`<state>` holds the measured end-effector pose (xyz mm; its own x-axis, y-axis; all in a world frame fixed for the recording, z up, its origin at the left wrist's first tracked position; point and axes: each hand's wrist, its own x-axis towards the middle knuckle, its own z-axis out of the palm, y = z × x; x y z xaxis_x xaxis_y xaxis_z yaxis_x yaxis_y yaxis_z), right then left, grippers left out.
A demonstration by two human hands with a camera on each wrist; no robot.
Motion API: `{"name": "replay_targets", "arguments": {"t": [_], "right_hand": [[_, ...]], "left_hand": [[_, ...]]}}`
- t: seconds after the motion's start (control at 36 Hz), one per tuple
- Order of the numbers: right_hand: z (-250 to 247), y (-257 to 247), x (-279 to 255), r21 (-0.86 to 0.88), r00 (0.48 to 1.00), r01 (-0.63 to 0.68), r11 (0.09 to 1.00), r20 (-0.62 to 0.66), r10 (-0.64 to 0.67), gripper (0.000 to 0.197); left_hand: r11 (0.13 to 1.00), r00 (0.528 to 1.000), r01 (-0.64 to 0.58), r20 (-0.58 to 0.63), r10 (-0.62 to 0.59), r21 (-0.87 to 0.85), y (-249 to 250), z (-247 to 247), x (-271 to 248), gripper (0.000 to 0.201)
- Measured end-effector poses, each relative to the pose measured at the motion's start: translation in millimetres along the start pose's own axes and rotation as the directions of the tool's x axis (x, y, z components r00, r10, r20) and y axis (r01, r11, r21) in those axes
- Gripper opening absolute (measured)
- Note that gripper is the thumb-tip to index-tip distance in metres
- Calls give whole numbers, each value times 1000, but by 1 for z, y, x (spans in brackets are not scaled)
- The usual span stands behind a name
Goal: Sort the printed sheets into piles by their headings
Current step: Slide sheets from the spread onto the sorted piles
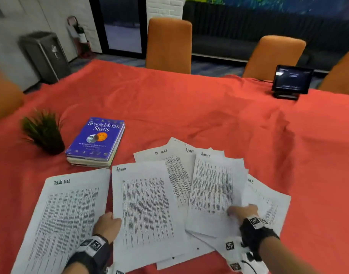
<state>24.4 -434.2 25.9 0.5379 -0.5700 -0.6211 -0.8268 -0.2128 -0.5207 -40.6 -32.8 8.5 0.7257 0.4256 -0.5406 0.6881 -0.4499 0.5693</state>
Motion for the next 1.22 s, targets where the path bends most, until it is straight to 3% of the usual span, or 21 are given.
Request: {"name": "replay_targets", "arguments": {"t": [0.06,0.08,0.17,0.25,0.42,0.5,0.61,0.72,0.81,0.89,0.97,1.0,1.06,1.14,1.22], "right_hand": [[-4,-1,1,9,999,42,999,0,-42,80],[-7,-1,3,-24,998,63,998,15,-63,73],[-20,-4,1,-93,986,163,982,35,-161,26],[-26,-5,3,-86,972,233,969,15,-233,15],[-23,2,-1,85,919,387,918,50,-392,19],[-13,5,-14,252,884,395,883,157,-440,26],[10,11,-46,310,818,377,872,330,-471,35],[45,23,-65,207,780,413,887,423,-462,19],[70,35,-74,79,769,466,881,457,-448,19],[85,40,-85,-24,754,492,870,512,-412,16],[93,36,-88,-141,728,549,824,565,-388,22],[94,33,-88,-165,717,562,810,585,-378,27],[96,27,-85,-211,701,582,786,620,-352,36],[94,17,-75,-262,720,598,758,590,-365,39],[88,3,-55,-267,821,539,799,380,-427,57]], "left_hand": [[1000,1000,-12,9,12,23,-3,2,-3,16],[999,1000,-15,14,14,30,-4,3,-4,12],[999,999,-33,32,33,16,-9,6,-4,10],[999,998,-40,57,40,-3,-12,8,-6,14],[997,993,-70,96,74,-41,-13,13,-7,21],[995,990,-84,113,89,-52,-16,13,-6,29],[994,978,-79,185,92,-75,-18,11,-7,36],[986,969,-23,238,63,-166,-26,12,-6,34],[965,967,42,253,26,-259,-29,10,-10,19],[917,950,148,311,-27,-371,-32,11,-16,21],[957,963,50,268,30,-287,-36,15,-16,48],[967,966,-8,249,73,-253,-37,18,-16,45],[978,966,-76,230,121,-194,-28,21,-27,17],[983,963,-106,230,138,-148,-19,24,-34,20],[991,972,-57,220,83,-123,-22,20,-36,21]]}}
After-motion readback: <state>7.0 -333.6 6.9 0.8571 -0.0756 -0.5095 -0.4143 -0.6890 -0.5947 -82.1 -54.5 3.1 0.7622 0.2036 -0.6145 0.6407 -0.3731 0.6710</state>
